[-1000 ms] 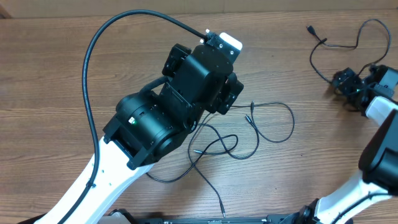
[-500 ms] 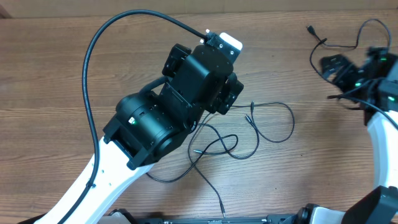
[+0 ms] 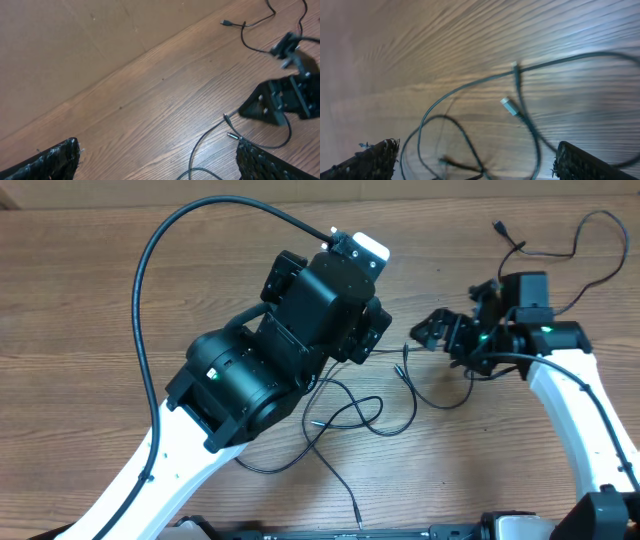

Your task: Untangle cables

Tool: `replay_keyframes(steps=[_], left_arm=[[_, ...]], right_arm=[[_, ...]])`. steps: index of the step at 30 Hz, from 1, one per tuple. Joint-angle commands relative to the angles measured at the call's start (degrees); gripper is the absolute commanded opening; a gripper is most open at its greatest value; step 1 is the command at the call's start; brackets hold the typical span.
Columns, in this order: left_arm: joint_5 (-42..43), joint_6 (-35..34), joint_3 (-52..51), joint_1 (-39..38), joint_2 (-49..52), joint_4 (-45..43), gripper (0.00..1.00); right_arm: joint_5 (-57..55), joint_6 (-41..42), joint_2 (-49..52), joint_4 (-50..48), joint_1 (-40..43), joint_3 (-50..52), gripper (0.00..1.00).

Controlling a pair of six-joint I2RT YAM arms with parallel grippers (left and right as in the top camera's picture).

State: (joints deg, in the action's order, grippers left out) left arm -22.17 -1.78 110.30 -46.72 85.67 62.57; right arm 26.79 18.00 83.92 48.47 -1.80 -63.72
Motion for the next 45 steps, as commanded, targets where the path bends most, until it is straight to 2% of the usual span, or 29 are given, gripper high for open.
replay_keyframes(steps=[1, 3, 9, 15, 31, 38, 43, 45], left_arm=[[-0.7, -1.2, 0.9, 0.3, 0.2, -0.2, 0.99], [-0.7, -1.2, 0.9, 0.3, 0.2, -0.2, 0.99], [-0.7, -1.2, 0.9, 0.3, 0.2, -0.2, 1.0], [-0.7, -1.2, 0.9, 0.3, 0.2, -0.2, 0.99], [-0.7, -1.2, 0.9, 0.3, 0.2, -0.2, 1.0], [-0.7, -1.2, 0.9, 0.3, 0.2, -0.2, 1.0], [-0.7, -1.2, 0.9, 0.3, 0.2, -0.2, 1.0], [-0.7, -1.2, 0.9, 0.3, 0.2, -0.2, 1.0]], right_arm=[[0.3, 6.4, 1.1, -0.6, -3.8, -0.1, 1.0], [0.3, 13.4, 2.1, -1.0, -6.8, 0.0, 1.0], [-0.8, 24.1, 5.4, -4.6, -14.6, 0.0, 1.0], [-9.3, 39.1, 8.5, -7.3, -22.1, 0.0, 1.0], [-10.4, 40.5, 14.2, -14.3, -23.8, 0.0, 1.0], [-16.7, 40.5, 15.1, -16.6, -24.7, 0.0, 1.0], [-19.2, 40.0, 19.7, -21.2, -27.6, 0.0, 1.0], [-19.3, 40.0, 21.0, -21.4, -28.1, 0.0, 0.95]])
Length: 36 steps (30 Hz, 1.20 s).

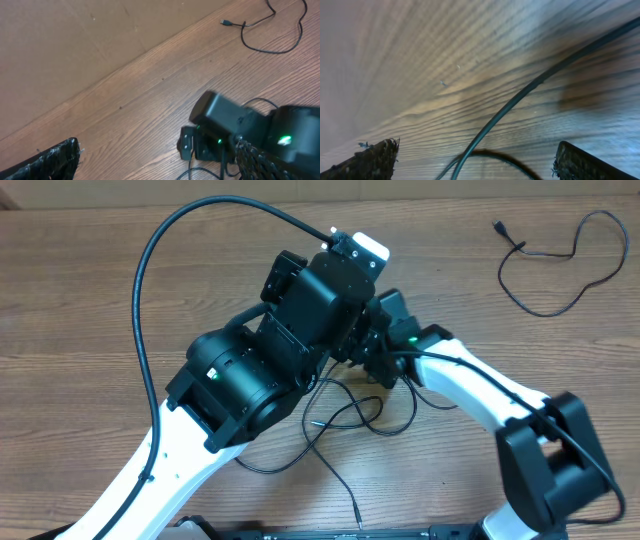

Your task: Untangle cables

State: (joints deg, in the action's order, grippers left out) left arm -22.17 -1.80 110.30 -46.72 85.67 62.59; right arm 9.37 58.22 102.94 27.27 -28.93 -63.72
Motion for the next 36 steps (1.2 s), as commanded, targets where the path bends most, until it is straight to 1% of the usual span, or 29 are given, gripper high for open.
replay_keyframes(steps=[1, 2, 4, 6, 7, 8, 10, 12, 14, 19, 21, 23, 26, 28, 32, 34, 36], left_arm=[[-0.7, -1.2, 0.9, 0.3, 0.2, -0.2, 1.0], [-0.7, -1.2, 0.9, 0.3, 0.2, -0.2, 1.0], [-0.7, -1.2, 0.9, 0.3, 0.2, -0.2, 1.0], [-0.7, -1.2, 0.9, 0.3, 0.2, -0.2, 1.0], [-0.7, -1.2, 0.9, 0.3, 0.2, -0.2, 1.0], [-0.7, -1.2, 0.9, 0.3, 0.2, -0.2, 0.99], [-0.7, -1.2, 0.9, 0.3, 0.2, -0.2, 1.0], [-0.7, -1.2, 0.9, 0.3, 0.2, -0.2, 1.0], [-0.7, -1.2, 0.9, 0.3, 0.2, -0.2, 1.0], [-0.7, -1.2, 0.9, 0.3, 0.2, -0.2, 1.0], [-0.7, -1.2, 0.9, 0.3, 0.2, -0.2, 1.0], [-0.7, -1.2, 0.9, 0.3, 0.2, -0.2, 1.0], [-0.7, -1.2, 0.9, 0.3, 0.2, -0.2, 1.0], [-0.7, -1.2, 0.9, 0.3, 0.2, -0.2, 0.99], [-0.7, -1.2, 0.9, 0.3, 0.2, -0.2, 0.99], [-0.7, -1.2, 0.9, 0.3, 0.2, -0.2, 1.0], [-0.7, -1.2, 0.9, 0.3, 0.2, -0.2, 1.0]], right_arm=[[-1.8, -0.3, 2.3, -0.2, -1.0, 0.0, 0.9], [-1.8, -0.9, 2.6, -0.3, -1.0, 0.0, 0.84], [-2.1, -1.3, 2.9, -0.5, -1.0, 0.0, 0.66], [-2.1, -1.3, 3.1, -0.9, -1.0, 0.0, 0.51], [-2.1, -1.3, 3.3, -1.1, -1.0, 0.0, 0.47], [-2.3, -1.3, 3.5, -1.3, -1.0, 0.0, 0.39], [-2.9, -1.4, 3.7, -1.3, -1.0, 0.0, 0.26], [-3.4, -1.5, 3.8, -1.3, -1.0, 0.0, 0.11], [-3.4, -1.4, 3.8, -1.3, -1.0, 0.0, 0.04], [-4.4, -1.5, 3.8, -0.6, -0.8, 0.0, 0.04], [-4.1, -3.2, 3.8, 0.0, 0.0, -0.1, 0.04], [-4.0, -4.7, 2.8, 2.6, 2.0, -0.5, 0.04], [-4.4, -4.7, 0.5, 6.4, 5.2, -1.7, 0.04], [-4.3, -6.0, -2.3, 9.0, 7.8, -2.8, 0.04], [-3.5, -10.7, -8.8, 10.5, 10.6, -4.2, 0.04], [-3.1, -13.2, -17.0, 10.6, 11.4, -5.6, 0.04], [-3.2, -13.4, -21.2, 10.6, 11.4, -6.5, 0.04]])
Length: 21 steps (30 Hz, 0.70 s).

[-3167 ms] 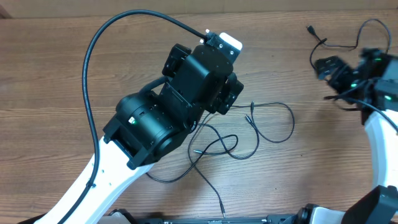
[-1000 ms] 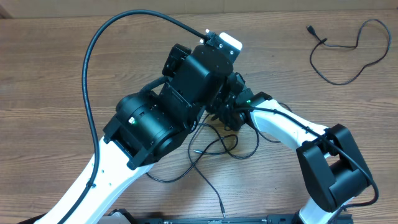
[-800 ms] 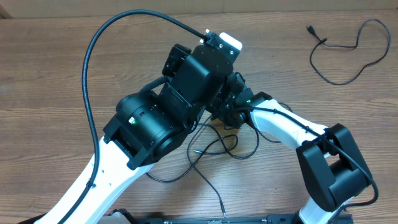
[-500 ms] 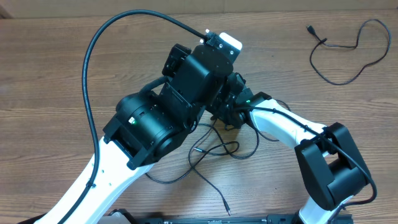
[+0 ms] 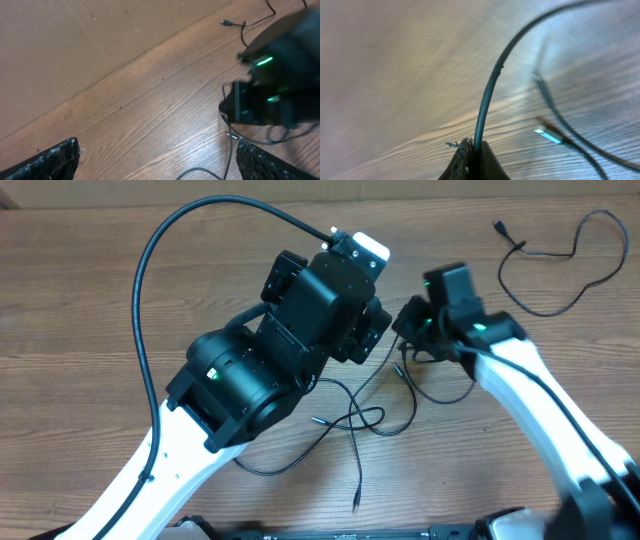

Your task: Untangle cables

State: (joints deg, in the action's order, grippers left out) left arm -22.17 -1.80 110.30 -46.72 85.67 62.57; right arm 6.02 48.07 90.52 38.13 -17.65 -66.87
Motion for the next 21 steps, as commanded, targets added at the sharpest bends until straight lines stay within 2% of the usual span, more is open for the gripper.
replay_keyframes(steps=[1, 8, 21], left_arm=[[-0.7, -1.2, 0.9, 0.3, 0.2, -0.2, 1.0], [-0.7, -1.2, 0.9, 0.3, 0.2, -0.2, 1.0], [-0.7, -1.2, 0.9, 0.3, 0.2, -0.2, 1.0]], right_arm=[[0.2, -3.2, -12.9, -0.3, 0.2, -4.5, 0.04], [-1.6, -3.2, -26.4, -3.0, 0.2, -8.1, 0.04], [-20.6, -3.2, -38.6, -4.8, 0.2, -8.3, 0.04]])
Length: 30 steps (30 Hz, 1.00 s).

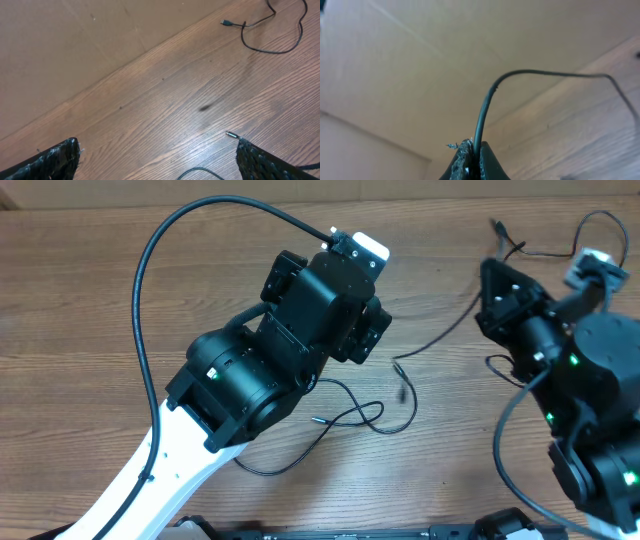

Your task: Untangle cables

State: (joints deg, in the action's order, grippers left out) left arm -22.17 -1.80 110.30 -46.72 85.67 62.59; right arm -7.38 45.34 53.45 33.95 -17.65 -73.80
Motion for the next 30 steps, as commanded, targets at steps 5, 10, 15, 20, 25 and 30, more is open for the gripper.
replay_keyframes(steps=[5, 10, 15, 20, 25, 30], left_arm=[[-0.7, -1.2, 0.9, 0.3, 0.2, -0.2, 1.0], [-0.7, -1.2, 0.9, 0.3, 0.2, -0.2, 1.0], [-0.7, -1.2, 0.9, 0.3, 0.2, -0.2, 0.99], [-0.7, -1.2, 0.9, 0.3, 0.2, -0.2, 1.0], [-0.7, -1.2, 0.9, 0.3, 0.2, -0.2, 1.0], [-0.7, -1.2, 0.9, 0.3, 0.2, -0.2, 1.0]], right_arm=[[-16.4, -0.6, -1.7, 0.0, 0.2, -1.4, 0.04], [-24.6, -4.4, -0.7, 1.4, 0.2, -1.3, 0.04], [-30.4, -10.0, 1.6, 2.7, 0.8, -1.3, 0.04], [-30.7, -15.9, 6.4, 2.7, 7.3, -1.3, 0.04], [-30.4, -18.3, 12.3, 2.8, 16.4, -1.3, 0.04], [-28.5, -18.2, 18.1, 0.4, 26.7, -1.3, 0.04]])
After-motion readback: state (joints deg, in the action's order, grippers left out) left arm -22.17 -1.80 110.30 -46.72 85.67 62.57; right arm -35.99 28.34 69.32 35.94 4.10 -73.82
